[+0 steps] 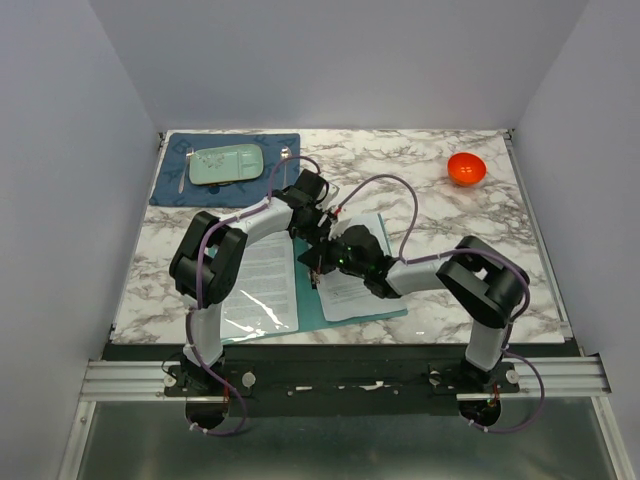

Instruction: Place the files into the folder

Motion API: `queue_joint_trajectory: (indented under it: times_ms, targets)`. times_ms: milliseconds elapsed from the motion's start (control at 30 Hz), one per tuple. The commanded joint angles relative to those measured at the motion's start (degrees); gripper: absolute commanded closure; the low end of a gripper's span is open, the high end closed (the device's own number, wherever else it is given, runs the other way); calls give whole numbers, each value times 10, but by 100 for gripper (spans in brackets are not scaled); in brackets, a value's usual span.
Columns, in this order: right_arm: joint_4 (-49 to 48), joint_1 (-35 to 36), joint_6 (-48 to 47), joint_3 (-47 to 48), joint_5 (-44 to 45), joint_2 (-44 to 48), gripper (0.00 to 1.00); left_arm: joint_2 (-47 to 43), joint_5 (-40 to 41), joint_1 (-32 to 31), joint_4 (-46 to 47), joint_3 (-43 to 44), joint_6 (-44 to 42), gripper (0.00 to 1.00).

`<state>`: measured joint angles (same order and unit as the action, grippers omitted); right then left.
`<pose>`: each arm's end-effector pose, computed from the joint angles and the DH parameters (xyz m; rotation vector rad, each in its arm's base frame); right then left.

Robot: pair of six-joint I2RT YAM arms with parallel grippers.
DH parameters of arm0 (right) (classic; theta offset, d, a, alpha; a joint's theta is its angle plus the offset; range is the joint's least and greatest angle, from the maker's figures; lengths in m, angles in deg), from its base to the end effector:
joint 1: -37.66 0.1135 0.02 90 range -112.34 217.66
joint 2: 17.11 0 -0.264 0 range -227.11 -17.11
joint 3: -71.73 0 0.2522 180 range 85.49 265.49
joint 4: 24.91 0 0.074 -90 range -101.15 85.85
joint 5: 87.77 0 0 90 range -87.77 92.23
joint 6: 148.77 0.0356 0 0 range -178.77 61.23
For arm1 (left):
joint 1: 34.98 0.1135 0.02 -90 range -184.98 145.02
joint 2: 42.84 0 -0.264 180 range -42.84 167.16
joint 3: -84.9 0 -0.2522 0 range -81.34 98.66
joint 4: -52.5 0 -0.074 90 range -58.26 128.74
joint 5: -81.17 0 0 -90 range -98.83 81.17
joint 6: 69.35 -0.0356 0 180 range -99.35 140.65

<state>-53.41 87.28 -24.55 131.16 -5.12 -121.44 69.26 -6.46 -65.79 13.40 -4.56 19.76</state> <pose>0.2355 0.2839 0.1604 -0.3653 1.9806 1.1016 0.3508 -0.2075 0.1699 0.7056 2.5374 -0.1253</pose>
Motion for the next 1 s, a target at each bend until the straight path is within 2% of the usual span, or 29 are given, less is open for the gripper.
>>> queue_joint_trajectory:
  times_ms: [0, 367, 967]
  targets:
    - [-9, 2, 0, 10, -55, -39, 99, 14, 35, 8, -46, -24, -20, 13]
    - [-27, 2, 13, -36, -90, -63, 99, 18, 34, 12, -45, -22, -21, 13]
    - [52, 2, 3, -51, -43, -99, 99, 21, 27, 15, -42, -24, -19, 14]
